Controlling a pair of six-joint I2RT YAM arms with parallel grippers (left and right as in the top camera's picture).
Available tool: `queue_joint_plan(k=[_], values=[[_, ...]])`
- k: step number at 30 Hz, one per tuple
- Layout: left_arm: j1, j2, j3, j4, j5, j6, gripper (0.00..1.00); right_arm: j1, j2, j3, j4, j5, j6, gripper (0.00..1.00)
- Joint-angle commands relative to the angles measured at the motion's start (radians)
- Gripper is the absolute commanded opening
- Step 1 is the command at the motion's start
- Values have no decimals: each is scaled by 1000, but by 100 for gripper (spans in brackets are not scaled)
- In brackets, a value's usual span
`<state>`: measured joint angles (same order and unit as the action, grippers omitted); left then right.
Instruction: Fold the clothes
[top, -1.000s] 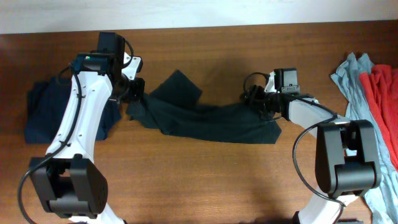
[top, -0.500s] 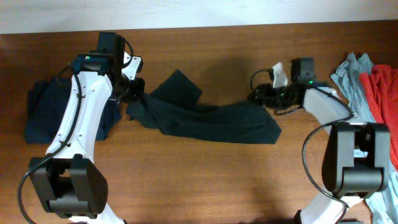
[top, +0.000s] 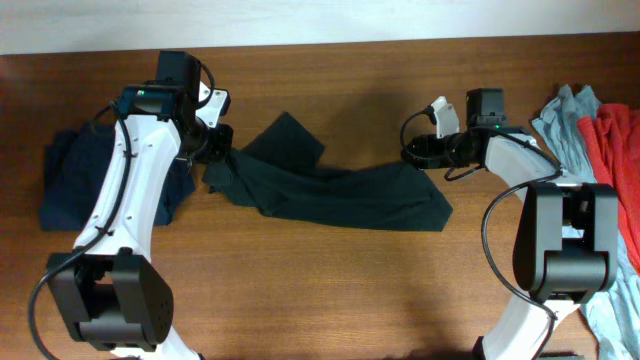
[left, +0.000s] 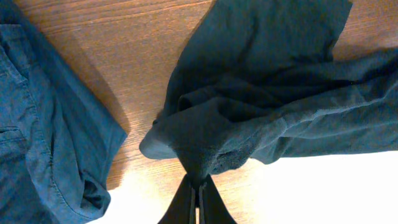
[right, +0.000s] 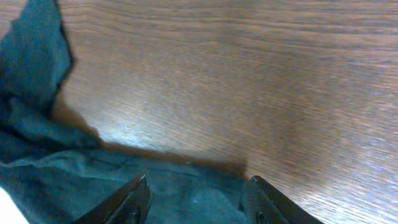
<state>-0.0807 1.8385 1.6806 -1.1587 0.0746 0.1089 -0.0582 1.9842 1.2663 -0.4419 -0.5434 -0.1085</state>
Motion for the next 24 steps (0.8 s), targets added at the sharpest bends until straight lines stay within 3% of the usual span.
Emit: queue_joint_plan(k=[1, 19, 24], values=[[5, -16, 13, 5, 7, 13, 1, 6, 2, 0, -7, 59, -15, 56], [5, -15, 13, 5, 8, 13, 1, 37, 35, -7, 5, 69, -7, 52], [5, -16, 13, -3, 8, 13, 1, 71, 44, -16, 0, 169, 10, 49]])
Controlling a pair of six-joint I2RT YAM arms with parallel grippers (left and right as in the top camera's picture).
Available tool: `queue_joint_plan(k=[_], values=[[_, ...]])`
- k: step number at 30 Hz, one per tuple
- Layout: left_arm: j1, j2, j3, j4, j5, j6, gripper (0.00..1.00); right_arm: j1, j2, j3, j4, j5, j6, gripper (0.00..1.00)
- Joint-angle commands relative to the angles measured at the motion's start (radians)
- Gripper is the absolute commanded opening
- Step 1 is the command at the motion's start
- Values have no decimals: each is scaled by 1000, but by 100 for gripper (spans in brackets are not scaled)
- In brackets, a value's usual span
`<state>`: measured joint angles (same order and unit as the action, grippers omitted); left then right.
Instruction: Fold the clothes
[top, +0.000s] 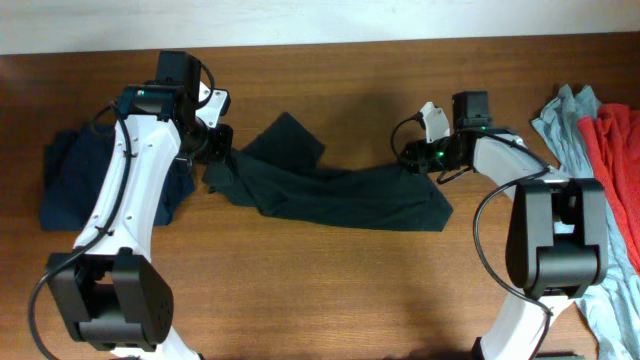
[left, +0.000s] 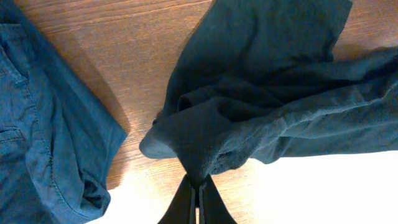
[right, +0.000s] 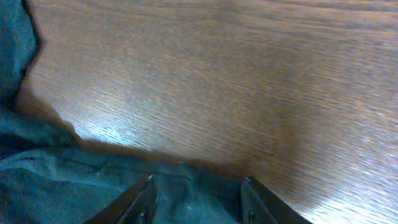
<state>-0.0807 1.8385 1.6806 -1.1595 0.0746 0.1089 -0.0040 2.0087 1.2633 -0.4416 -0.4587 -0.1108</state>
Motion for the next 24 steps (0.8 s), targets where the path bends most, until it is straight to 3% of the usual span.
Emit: queue_joint_plan(k=[1, 8, 9, 10, 12, 21, 24], values=[[5, -15, 13, -4, 8, 13, 1, 18, 25, -13, -1, 104, 18, 49], [5, -15, 13, -5, 8, 13, 1, 17, 29, -13, 19, 104, 18, 45], [5, -16, 13, -5, 8, 13, 1, 17, 29, -13, 8, 100, 18, 29], [5, -15, 13, -5, 8, 13, 1, 17, 29, -13, 5, 101, 18, 25], [5, -15, 13, -5, 8, 13, 1, 16, 20, -12, 0, 80, 18, 4], [7, -16, 24, -5, 4, 28, 1, 16, -145, -1, -51, 48, 94, 4], [7, -16, 106, -53, 4, 28, 1, 16, -274, -1, -80, 47, 113, 4]])
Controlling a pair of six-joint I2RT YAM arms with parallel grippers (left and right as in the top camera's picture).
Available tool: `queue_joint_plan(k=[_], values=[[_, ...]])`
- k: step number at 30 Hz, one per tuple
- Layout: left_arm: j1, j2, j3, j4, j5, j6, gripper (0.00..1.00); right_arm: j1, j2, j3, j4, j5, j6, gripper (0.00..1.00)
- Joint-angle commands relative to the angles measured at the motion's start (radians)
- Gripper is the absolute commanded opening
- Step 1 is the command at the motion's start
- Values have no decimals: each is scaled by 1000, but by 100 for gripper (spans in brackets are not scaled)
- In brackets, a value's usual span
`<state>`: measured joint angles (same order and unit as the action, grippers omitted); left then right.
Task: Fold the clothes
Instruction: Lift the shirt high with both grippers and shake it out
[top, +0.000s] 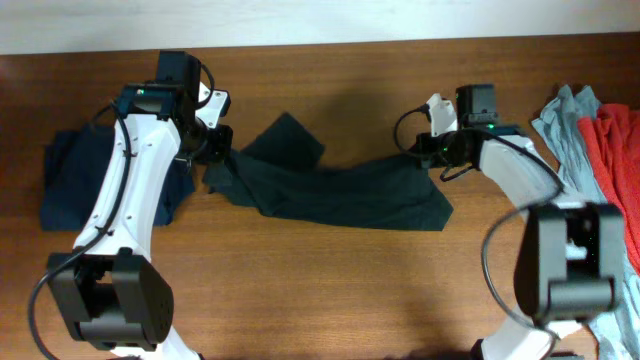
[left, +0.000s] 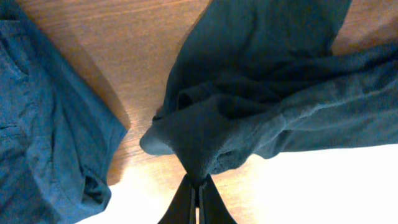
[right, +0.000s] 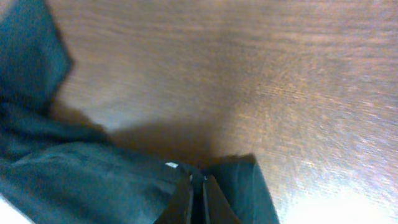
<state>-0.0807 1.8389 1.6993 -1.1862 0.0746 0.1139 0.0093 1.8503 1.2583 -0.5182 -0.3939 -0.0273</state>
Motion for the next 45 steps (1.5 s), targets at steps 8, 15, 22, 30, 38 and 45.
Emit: queue_joint_plan(k=[8, 15, 22, 30, 38, 45], values=[[7, -82, 370, -155, 3, 23, 1, 3, -481, 4, -21, 6, 101, 4], [7, -317, 504, -185, -48, 23, 1, 3, -827, 5, -32, 86, 158, 4], [7, -499, 504, -153, -155, 23, 0, 3, -979, 4, 3, 191, 250, 4], [7, -342, 504, -63, -170, 57, 0, 3, -813, 4, 82, 188, 249, 4], [7, -161, 504, 248, -151, 174, 0, 1, -578, 5, 377, 136, 246, 4], [4, -165, 678, 190, -24, 206, 0, -44, -610, 50, 292, 136, 242, 4]])
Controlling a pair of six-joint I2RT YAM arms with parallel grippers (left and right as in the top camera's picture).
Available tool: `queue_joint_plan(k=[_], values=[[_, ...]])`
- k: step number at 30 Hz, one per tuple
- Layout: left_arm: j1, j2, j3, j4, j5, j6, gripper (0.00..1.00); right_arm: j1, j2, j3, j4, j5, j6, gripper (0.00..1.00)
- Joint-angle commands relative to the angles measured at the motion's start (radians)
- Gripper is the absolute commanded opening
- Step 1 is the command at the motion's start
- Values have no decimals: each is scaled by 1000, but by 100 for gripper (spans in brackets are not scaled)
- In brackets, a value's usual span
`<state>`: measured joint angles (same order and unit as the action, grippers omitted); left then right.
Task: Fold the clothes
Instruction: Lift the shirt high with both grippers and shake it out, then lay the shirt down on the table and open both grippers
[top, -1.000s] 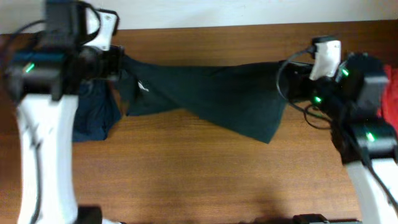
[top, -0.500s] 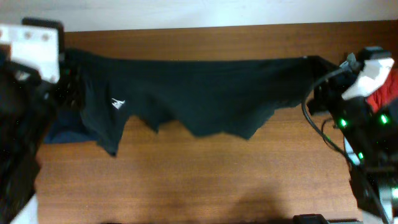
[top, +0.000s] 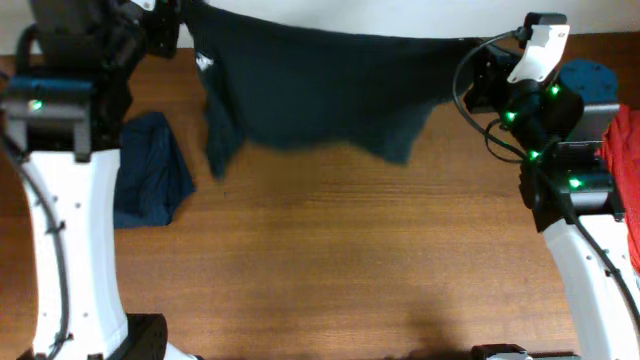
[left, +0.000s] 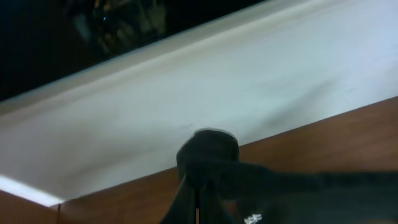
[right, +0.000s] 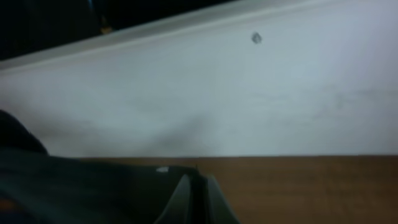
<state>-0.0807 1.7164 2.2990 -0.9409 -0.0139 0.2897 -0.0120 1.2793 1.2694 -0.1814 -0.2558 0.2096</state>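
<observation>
A dark green garment (top: 310, 90) hangs spread out high above the table, stretched between my two grippers. My left gripper (left: 196, 190) is shut on its left top corner, where the cloth bunches (left: 208, 152) just past the fingertips. My right gripper (right: 199, 182) is shut on the right top corner, with dark cloth (right: 93, 186) trailing off to its left. In the overhead view the left gripper (top: 188, 18) and right gripper (top: 470, 50) sit near the top edge. The garment's lower hem hangs uneven, longest at the left.
A folded blue garment (top: 150, 185) lies on the wooden table (top: 330, 260) at the left. A red cloth (top: 630, 150) and a blue cloth (top: 585, 80) show at the right edge. A white wall (left: 249, 81) stands behind the table.
Both arms have risen from the table, and the dark green garment that lay crumpled there now hangs spread between them. Both grippers stay shut on it.
The left gripper was shut on the garment's left end at every moment. The right gripper stood open over the right end twice, then was shut on it. Now both hold the garment stretched out high above the table.
</observation>
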Motion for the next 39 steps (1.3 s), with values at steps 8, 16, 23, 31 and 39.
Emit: queue_joint_plan(k=[8, 16, 23, 31, 39], values=[[4, 59, 62, -513, 90, 29, 0, -21, -1, 38, -392, -20, 5, 4], [4, 161, 55, -747, 97, 2, 11, -21, 24, 38, -797, -204, -154, 18], [4, 96, 55, -747, 97, -9, 20, -21, 24, 38, -836, -203, -154, 26], [5, 89, 45, -740, 97, -55, 48, -21, 53, 38, -837, -155, -150, 54], [56, 125, -39, -747, -54, -240, 53, -21, 243, 38, -849, -157, -142, 70]])
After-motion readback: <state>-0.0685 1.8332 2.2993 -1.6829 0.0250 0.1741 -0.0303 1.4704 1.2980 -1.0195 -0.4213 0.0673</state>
